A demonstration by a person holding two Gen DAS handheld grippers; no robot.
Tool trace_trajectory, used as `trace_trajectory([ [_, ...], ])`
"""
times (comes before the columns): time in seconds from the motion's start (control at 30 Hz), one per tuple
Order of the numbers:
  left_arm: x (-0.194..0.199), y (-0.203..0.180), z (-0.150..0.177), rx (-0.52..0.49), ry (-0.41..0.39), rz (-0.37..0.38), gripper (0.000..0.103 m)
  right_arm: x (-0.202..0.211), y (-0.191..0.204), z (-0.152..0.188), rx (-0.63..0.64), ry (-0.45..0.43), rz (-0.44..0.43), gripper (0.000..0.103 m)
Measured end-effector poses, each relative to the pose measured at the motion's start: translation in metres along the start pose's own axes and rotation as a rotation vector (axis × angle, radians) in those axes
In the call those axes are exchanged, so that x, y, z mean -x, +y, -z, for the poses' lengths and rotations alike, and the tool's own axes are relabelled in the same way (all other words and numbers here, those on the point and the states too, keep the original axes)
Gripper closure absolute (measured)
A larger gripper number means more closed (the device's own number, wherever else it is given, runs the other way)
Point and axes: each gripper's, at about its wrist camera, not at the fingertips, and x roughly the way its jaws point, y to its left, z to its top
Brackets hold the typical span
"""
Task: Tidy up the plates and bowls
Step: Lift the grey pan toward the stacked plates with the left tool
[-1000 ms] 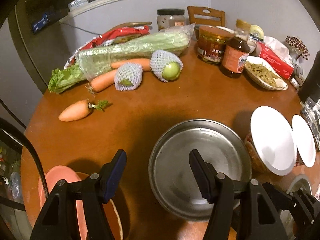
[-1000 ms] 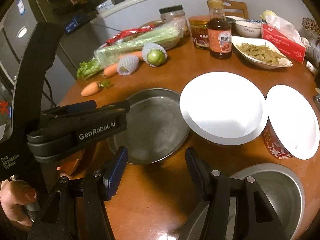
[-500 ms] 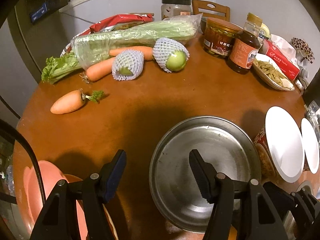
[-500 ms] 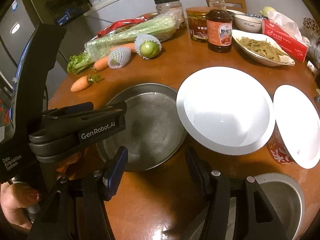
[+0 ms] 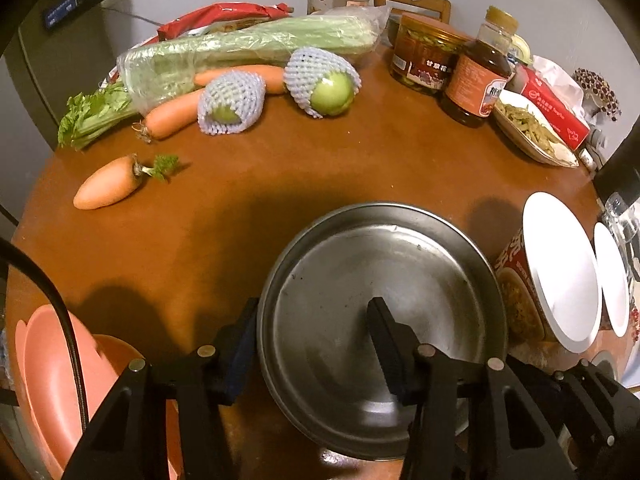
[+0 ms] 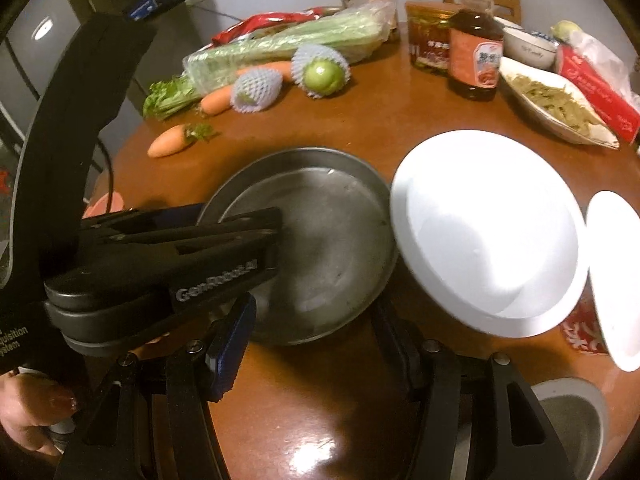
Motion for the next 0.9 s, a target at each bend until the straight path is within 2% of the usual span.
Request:
trace_trajectory([
  [0.13, 0.005, 0.001, -0.001, 0.006, -0.015, 0.010, 0.059, 0.001, 0.001, 0.001, 0.007, -0.010, 0.012, 0.041],
  [0.47, 0.024, -0.001, 0.006, 0.001, -0.056, -0.007, 0.059, 0.018, 0.001, 0.003, 0.016, -0.072, 0.015, 0.041],
  [0.9, 0.069, 0.008, 0.021, 0.026, -0.132, -0.024, 0.059, 0.050, 0.017, 0.009, 0.058, -0.154, -0.020, 0.041],
])
